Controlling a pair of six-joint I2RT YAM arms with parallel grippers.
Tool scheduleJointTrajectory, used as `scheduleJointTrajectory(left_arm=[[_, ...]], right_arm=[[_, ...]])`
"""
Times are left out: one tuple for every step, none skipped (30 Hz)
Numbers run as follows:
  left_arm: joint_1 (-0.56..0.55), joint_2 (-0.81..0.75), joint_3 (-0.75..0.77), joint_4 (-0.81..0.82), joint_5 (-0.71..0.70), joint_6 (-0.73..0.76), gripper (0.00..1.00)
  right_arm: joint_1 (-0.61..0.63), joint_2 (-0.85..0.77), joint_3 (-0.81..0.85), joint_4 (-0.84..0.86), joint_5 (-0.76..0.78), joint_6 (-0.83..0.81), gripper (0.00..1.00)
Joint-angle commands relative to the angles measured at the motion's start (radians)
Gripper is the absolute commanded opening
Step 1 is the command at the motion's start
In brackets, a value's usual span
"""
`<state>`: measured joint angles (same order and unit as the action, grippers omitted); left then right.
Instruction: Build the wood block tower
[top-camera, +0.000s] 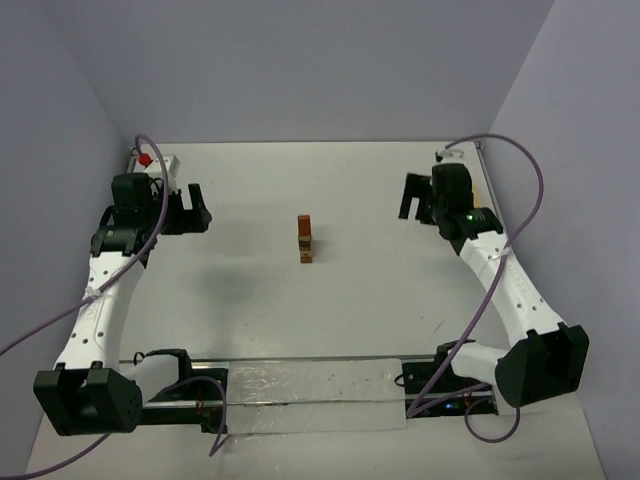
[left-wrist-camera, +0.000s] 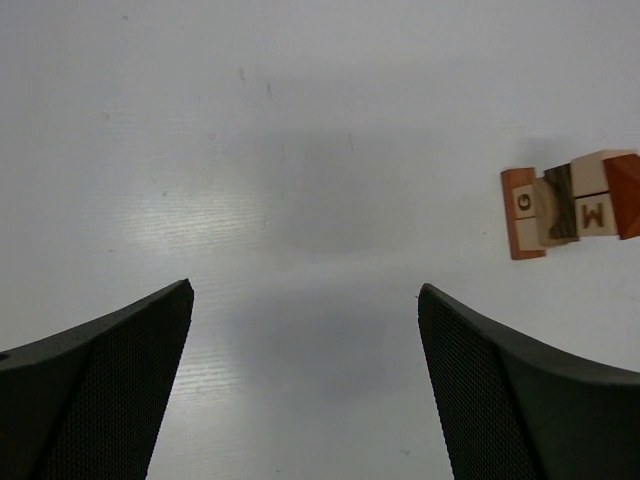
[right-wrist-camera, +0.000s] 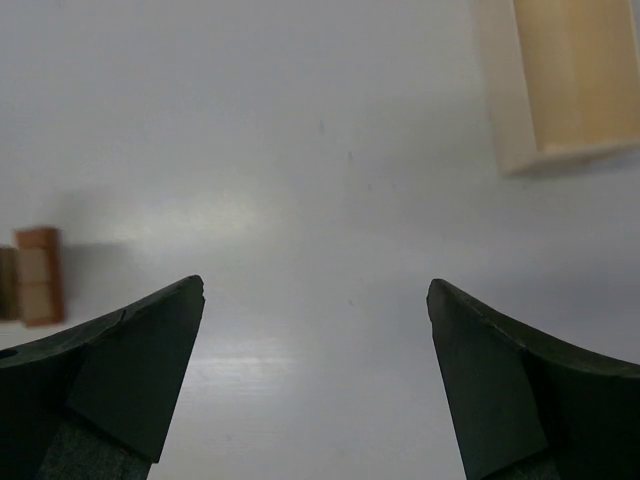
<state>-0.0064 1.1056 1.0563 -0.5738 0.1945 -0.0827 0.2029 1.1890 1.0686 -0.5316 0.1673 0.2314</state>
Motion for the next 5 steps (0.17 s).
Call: scheduleJointTrajectory(left_arm=[[0.005,-0.062,-0.088,0.104,-0.072,0.068,0.99],[0.005,-0.070,-0.103,0.111,-0.081,0.071,0.99],[0.005,-0.081,-0.121,0.119,-0.084,0.072,0.99],[0.005,-0.088,-0.137,0.126,-0.084,0.072,0.99],[0.005,-0.094,-0.148,0.129,-0.085,0.072,0.99]], right_arm=[[-0.029,-0.166,-0.143,0.100,-0.021,-0.077,1.00],[-0.030,-0.182,-0.159,0.101,-0.022,-0.075,1.00],[-0.031,-0.201,-0.176,0.102,-0.022,-0.070,1.00],[-0.033,-0.218,-0.186,0.102,-0.023,-0.067,1.00],[-0.033,-0.228,-0.190,0.103,-0.022,-0.066,1.00]])
